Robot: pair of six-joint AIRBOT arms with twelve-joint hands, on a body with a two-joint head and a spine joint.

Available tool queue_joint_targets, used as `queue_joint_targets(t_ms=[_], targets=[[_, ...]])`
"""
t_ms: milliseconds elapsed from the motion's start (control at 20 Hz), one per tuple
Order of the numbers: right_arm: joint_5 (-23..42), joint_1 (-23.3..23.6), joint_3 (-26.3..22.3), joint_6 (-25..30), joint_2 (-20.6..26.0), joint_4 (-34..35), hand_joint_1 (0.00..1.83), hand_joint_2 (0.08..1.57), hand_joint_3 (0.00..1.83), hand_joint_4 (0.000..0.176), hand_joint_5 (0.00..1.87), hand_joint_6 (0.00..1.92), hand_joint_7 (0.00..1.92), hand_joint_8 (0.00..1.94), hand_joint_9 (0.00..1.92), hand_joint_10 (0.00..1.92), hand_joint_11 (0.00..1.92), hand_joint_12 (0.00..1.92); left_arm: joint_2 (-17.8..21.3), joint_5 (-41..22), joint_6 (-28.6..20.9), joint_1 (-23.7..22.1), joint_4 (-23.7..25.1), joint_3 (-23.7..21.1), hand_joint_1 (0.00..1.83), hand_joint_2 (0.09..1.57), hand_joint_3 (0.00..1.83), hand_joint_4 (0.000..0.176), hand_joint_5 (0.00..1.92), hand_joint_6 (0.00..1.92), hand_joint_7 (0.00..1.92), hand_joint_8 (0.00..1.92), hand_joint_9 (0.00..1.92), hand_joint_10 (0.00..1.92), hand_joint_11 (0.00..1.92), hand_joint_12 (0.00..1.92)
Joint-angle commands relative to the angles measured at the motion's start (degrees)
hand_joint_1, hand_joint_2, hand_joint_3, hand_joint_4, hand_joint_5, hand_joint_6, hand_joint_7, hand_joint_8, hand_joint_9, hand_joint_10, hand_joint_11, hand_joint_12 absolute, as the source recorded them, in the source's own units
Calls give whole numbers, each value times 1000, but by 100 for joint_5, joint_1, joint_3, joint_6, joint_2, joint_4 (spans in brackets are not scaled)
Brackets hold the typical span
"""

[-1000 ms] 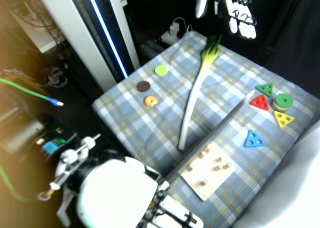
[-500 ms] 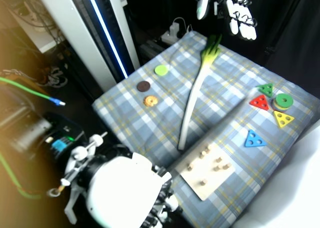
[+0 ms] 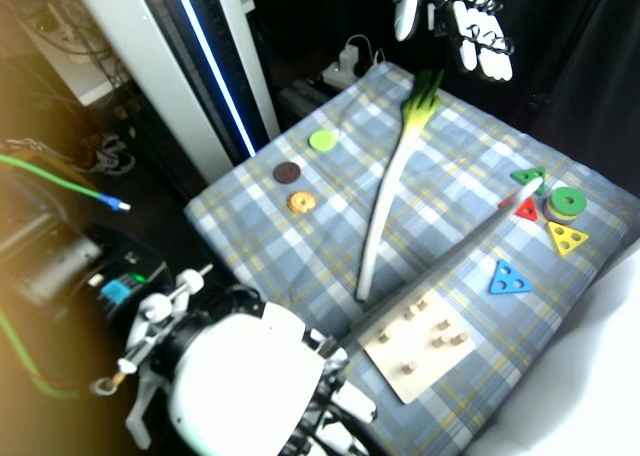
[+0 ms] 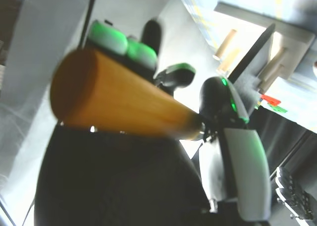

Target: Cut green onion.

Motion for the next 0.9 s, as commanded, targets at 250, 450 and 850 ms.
queue_joint_targets(t_ms=[250, 450, 850], targets=[[995, 88, -91, 55, 184, 135, 0, 1449, 2, 75, 179, 1772, 278, 1806, 294, 1850, 117, 1902, -7, -660, -23, -34, 2, 4, 0, 1268, 0, 102, 5, 0, 0, 0, 0, 0, 0, 0], [1180, 99, -290, 55, 357, 130, 94, 1542, 10, 176, 730, 1921, 1049, 1941, 1285, 1921, 1414, 1921, -11, -646, -23, -35, 12, 9, 0, 1278, 4, 87, 0, 0, 0, 0, 0, 0, 0, 0], [1542, 99, -986, 55, 611, -419, 319, 1522, 0, 134, 741, 1921, 1044, 1941, 1273, 1921, 1399, 1921, -45, -645, -23, -37, 70, -10, 0, 1288, 6, 52, 0, 0, 0, 0, 0, 0, 0, 0]])
